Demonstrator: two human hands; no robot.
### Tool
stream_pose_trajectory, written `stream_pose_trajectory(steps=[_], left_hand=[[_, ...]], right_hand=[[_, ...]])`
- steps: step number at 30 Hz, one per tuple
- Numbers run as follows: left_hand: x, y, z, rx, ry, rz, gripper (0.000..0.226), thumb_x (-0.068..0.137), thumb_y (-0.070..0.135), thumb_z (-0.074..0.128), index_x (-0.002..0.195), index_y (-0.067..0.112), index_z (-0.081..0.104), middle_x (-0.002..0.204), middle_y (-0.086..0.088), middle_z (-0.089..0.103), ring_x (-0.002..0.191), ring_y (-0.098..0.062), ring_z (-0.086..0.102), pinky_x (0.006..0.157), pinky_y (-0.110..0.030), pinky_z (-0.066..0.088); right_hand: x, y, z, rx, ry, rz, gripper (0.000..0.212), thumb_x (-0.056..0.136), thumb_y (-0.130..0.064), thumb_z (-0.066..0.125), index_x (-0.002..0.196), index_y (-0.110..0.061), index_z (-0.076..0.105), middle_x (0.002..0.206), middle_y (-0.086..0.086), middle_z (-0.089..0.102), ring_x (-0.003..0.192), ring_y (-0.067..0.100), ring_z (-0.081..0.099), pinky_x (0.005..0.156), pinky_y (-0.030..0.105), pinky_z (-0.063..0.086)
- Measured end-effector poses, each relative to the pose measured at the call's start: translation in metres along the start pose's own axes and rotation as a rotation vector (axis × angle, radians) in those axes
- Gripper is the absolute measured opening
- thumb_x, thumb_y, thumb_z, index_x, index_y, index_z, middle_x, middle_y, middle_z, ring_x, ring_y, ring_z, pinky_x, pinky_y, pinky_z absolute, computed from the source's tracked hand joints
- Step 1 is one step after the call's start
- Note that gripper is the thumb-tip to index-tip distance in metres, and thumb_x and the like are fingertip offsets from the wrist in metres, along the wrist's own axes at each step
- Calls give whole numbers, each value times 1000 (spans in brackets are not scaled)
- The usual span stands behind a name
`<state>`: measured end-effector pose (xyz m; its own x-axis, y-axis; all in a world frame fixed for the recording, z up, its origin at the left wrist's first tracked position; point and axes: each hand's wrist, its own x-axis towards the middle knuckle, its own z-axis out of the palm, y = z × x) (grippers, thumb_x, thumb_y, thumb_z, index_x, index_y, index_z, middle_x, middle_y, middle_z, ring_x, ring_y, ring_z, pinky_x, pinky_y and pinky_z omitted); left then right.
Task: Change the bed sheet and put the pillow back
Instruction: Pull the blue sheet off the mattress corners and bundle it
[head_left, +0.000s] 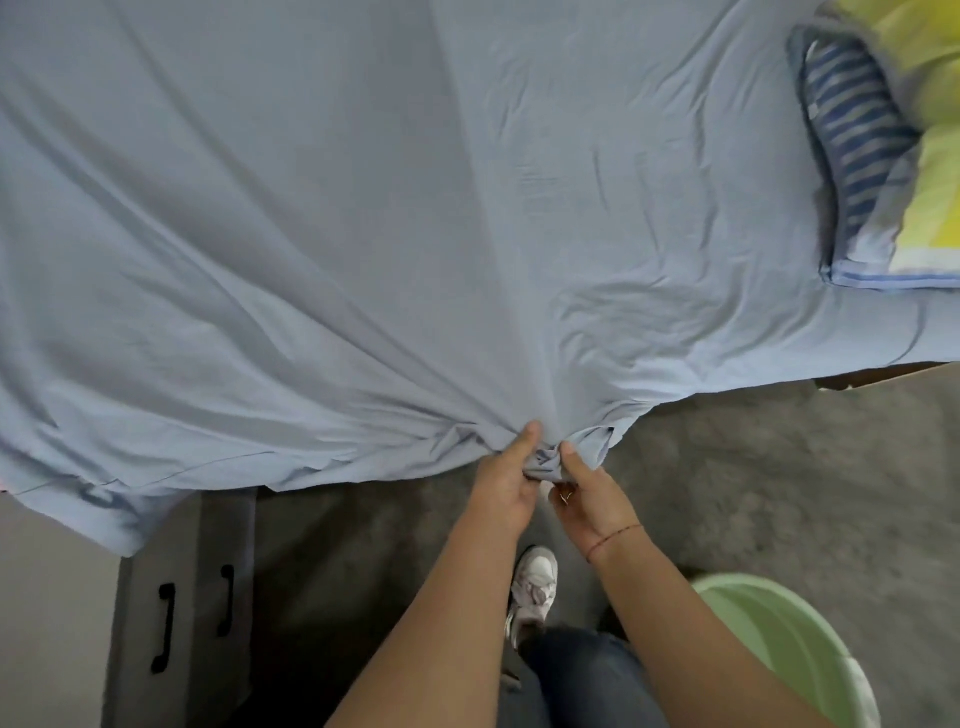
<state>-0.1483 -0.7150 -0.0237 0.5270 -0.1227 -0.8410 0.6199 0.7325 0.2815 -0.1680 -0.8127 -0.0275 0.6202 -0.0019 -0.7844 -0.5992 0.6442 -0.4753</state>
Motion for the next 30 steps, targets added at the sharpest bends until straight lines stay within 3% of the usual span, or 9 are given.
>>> stream_pose_trajectory(steps=[3, 6, 9, 14, 17, 21, 24, 26, 30], left_hand=[[4, 6, 1, -3, -32, 32, 24, 91, 6, 61, 113, -4, 63, 104, -17, 72, 87, -23, 72, 75, -31, 60], [5, 9, -6, -17, -41, 18, 28, 93, 6, 58, 120, -1, 60, 115, -17, 68, 91, -22, 71, 72, -31, 60], [4, 14, -14, -28, -60, -21, 31, 95, 6, 55, 124, -2, 58, 117, -17, 67, 93, -22, 70, 75, -32, 60], [5, 18, -20, -30, -103, -29, 33, 96, 7, 50, 126, -5, 55, 127, -22, 61, 107, -28, 63, 84, -36, 58], [11, 12, -22, -28, -84, 8, 31, 95, 7, 51, 125, -1, 57, 126, -20, 62, 114, -30, 60, 90, -40, 54], [22, -9, -12, -59, 8, 29, 51, 90, 22, 60, 135, 0, 51, 131, -22, 58, 123, -35, 55, 100, -47, 48], [27, -39, 15, -81, 15, -33, 68, 82, 40, 72, 135, 2, 49, 131, -20, 58, 121, -35, 57, 100, -47, 49], [29, -65, 49, -61, 8, -47, 63, 74, 42, 77, 123, 7, 57, 122, -11, 63, 110, -26, 61, 92, -40, 53], [28, -108, 115, 54, -120, -93, 31, 84, 33, 63, 104, 9, 66, 99, -8, 69, 89, -19, 63, 84, -31, 53]], right_hand=[[6, -14, 7, 63, 2, 18, 61, 79, -29, 71, 129, 1, 54, 124, 19, 63, 115, 28, 60, 88, 30, 53], [18, -28, 5, 243, -15, 86, 54, 92, -39, 54, 131, -2, 50, 130, 23, 58, 124, 36, 52, 109, 48, 36], [34, -59, 0, 356, 84, 62, 51, 98, -42, 46, 131, -5, 50, 121, 20, 61, 120, 35, 52, 102, 49, 36], [55, -106, -26, 434, 248, 30, 49, 100, -37, 43, 142, -10, 44, 144, 9, 48, 135, 27, 42, 99, 43, 37], [53, -124, -45, 402, 304, -14, 39, 100, -32, 49, 132, -10, 52, 129, 0, 55, 132, 21, 45, 93, 34, 40], [41, -124, -69, 346, 241, -49, 22, 90, -32, 61, 100, -13, 65, 105, 6, 69, 115, 24, 59, 98, 40, 45], [30, -122, -90, 331, 209, -64, 20, 91, -27, 60, 103, -13, 65, 105, 5, 71, 92, 19, 68, 77, 36, 56], [25, -122, -105, 333, 141, -50, 22, 91, -22, 57, 109, -12, 63, 100, 7, 73, 86, 17, 72, 67, 31, 59], [15, -122, -119, 218, -4, -48, 42, 86, -23, 55, 121, -1, 57, 112, 15, 69, 92, 21, 70, 74, 30, 59]])
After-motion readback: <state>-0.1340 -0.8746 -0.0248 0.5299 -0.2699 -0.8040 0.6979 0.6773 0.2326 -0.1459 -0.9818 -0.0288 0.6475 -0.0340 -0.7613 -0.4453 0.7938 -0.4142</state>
